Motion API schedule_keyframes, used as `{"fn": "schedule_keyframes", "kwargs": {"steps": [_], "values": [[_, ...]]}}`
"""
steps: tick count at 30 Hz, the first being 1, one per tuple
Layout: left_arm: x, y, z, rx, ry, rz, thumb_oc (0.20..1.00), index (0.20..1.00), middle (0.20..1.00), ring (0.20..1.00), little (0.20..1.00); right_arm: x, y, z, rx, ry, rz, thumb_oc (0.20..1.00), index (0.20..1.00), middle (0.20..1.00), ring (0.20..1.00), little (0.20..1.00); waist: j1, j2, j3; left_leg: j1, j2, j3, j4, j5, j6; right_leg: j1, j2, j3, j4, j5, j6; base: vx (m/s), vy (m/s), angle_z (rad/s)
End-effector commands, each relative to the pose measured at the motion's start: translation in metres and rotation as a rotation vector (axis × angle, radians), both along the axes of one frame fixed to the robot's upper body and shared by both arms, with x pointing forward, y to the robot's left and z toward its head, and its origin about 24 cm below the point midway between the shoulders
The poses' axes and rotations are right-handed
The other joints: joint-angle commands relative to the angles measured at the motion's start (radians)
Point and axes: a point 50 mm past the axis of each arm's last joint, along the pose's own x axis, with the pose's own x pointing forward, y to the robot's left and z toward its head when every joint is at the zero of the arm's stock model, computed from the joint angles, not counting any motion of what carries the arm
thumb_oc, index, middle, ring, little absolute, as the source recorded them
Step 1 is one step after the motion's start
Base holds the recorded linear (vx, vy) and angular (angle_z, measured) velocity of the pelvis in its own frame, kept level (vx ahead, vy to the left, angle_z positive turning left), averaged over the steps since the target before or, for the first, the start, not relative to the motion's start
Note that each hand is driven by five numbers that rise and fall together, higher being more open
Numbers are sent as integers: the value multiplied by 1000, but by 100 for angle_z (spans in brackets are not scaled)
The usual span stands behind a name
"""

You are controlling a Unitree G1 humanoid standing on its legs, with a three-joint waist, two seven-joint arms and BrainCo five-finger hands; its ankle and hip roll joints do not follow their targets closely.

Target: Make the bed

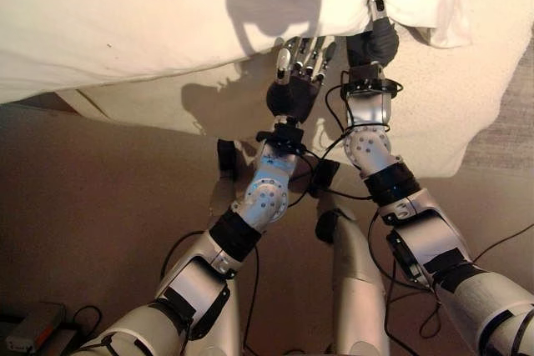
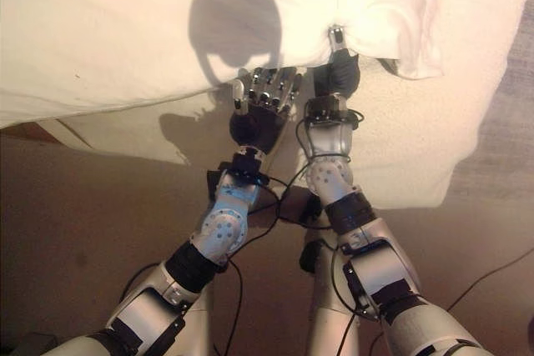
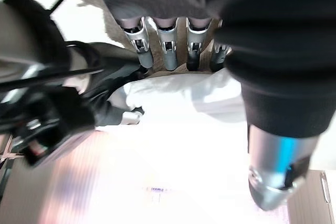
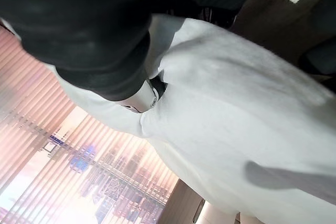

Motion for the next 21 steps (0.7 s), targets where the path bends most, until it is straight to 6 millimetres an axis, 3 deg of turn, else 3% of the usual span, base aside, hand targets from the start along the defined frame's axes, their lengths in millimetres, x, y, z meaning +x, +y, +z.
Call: {"fn": "schedule_keyframes", "kwargs": {"steps": [1, 11, 21], "values": [[5, 15, 34, -95, -96, 91, 1000, 1000, 1000, 1000, 1000, -19, -24, 24, 62, -181, -58, 200, 200, 200, 200, 200, 4, -36, -22, 21, -32, 14, 114, -180, 12, -11, 22, -18, -34, 54, 96, 0, 0, 0], [29, 42, 43, -112, -26, 242, 1000, 1000, 1000, 1000, 1000, -15, -20, 25, 39, -163, -44, 200, 200, 200, 200, 200, -6, -35, -22, 22, -30, 13, 124, -182, 12, -12, 24, -8, -23, 53, 96, 0, 0, 0], [35, 51, 31, -89, 22, 288, 1000, 1000, 1000, 1000, 1000, -16, -18, 26, 29, -166, -42, 200, 200, 200, 200, 200, -9, -38, -22, 24, -30, 16, 127, -184, 15, -14, 27, -4, -22, 54, 95, 0, 0, 0]]}}
